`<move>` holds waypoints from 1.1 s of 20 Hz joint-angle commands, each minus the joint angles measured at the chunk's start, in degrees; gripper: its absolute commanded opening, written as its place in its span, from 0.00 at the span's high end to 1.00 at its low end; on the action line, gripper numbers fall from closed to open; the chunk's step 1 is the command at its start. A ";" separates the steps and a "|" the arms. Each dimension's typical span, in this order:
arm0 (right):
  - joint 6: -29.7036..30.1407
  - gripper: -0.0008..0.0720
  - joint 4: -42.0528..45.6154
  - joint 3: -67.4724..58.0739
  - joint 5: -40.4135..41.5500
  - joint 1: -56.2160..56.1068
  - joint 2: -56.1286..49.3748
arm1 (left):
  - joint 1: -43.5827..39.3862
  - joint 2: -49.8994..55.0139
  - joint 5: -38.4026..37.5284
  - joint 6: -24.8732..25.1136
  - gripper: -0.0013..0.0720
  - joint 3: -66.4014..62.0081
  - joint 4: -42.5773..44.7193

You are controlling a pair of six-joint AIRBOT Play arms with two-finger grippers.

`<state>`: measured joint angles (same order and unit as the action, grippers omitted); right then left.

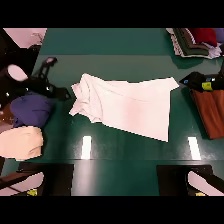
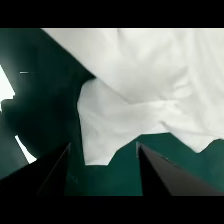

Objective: Fold the shirts.

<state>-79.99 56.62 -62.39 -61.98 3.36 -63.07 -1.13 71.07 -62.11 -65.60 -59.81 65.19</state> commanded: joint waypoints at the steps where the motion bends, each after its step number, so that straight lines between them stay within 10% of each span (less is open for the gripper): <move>1: 0.09 0.43 -0.09 4.70 1.97 -0.09 4.74 | -5.16 -3.08 5.79 0.09 0.30 8.20 6.23; 22: -2.05 0.43 -0.20 4.79 1.84 -0.09 6.36 | -11.39 -1.14 18.27 -0.59 0.30 13.42 10.14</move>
<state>-81.60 56.47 -57.63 -60.16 3.31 -56.75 -12.47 68.99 -43.68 -66.08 -46.74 77.49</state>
